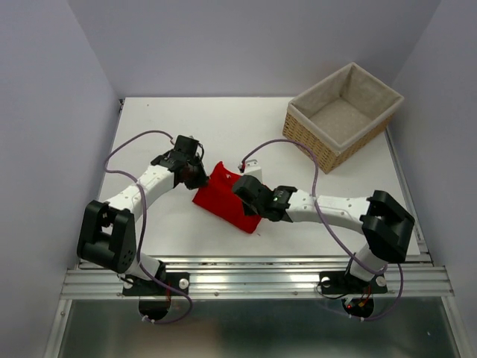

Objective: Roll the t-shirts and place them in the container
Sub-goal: Roll the T-shirt to the center of the board.

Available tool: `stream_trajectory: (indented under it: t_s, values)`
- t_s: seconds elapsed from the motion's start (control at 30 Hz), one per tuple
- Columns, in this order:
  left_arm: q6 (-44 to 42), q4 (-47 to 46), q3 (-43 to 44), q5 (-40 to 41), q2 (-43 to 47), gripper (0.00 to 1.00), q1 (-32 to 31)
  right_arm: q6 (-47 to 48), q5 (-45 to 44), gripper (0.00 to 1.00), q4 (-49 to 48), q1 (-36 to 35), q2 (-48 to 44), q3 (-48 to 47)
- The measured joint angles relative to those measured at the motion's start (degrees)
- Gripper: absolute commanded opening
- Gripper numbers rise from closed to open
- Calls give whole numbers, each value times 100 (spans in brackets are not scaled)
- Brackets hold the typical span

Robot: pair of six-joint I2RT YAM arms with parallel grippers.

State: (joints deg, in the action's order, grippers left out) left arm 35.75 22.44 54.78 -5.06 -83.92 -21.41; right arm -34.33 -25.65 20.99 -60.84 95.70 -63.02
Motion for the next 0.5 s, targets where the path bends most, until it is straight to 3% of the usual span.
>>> stream_trajectory:
  t_s: [0.2,0.5]
  values:
    - [-39,-129,203,35,-22,0,22,15,92,1,-20,2,-476,-2]
    - [-31,-404,203,190,-1060,0,52,-212,195,1,-105,2,-105,317]
